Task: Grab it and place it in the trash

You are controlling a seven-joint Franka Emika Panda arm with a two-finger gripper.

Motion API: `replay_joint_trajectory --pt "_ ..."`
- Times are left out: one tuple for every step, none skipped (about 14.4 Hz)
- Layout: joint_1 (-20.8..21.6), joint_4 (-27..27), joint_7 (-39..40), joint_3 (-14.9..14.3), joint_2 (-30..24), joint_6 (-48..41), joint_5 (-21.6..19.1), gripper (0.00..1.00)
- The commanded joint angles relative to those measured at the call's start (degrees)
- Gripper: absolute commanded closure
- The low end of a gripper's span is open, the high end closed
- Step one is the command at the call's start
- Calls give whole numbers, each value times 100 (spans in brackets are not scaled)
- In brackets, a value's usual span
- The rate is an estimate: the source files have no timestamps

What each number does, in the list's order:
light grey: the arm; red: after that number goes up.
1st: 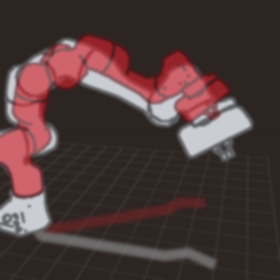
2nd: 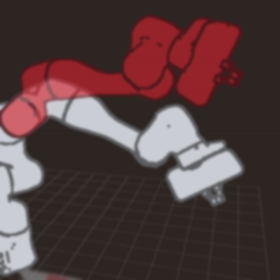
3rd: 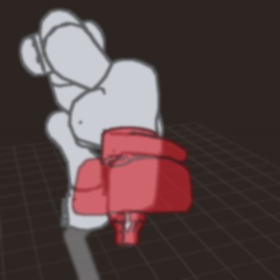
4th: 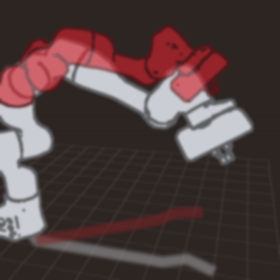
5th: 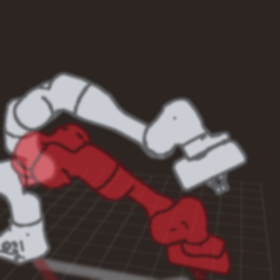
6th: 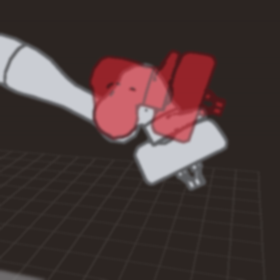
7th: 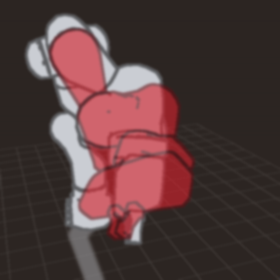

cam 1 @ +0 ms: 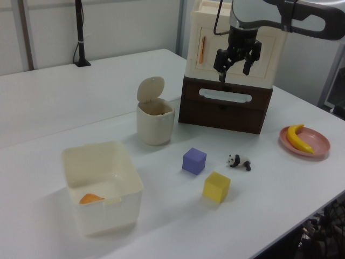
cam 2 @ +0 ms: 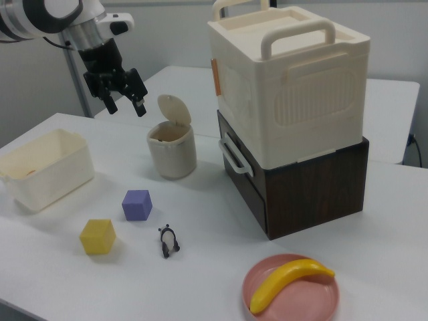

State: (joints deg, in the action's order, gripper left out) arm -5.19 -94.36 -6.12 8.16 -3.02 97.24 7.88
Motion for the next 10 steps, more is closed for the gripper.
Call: replay_joint_trajectory --pt "45 50 59 -78 38 23 -138 0" --pt "53 50 59 -69 29 14 -129 0" --pt "71 50 59 -60 29 5 -129 0" --pt "80 50 59 -43 29 -3 -138 0" --pt "97 50 41 -8 29 -30 -138 0" --pt "106 41 41 1 29 -39 -138 0" --pt "115 41 58 1 29 -39 -138 0" --pt "115 41 59 1 29 -39 -138 0" --pt "115 50 59 1 29 -39 -138 0" --pt "106 41 59 1 29 -39 -138 0"
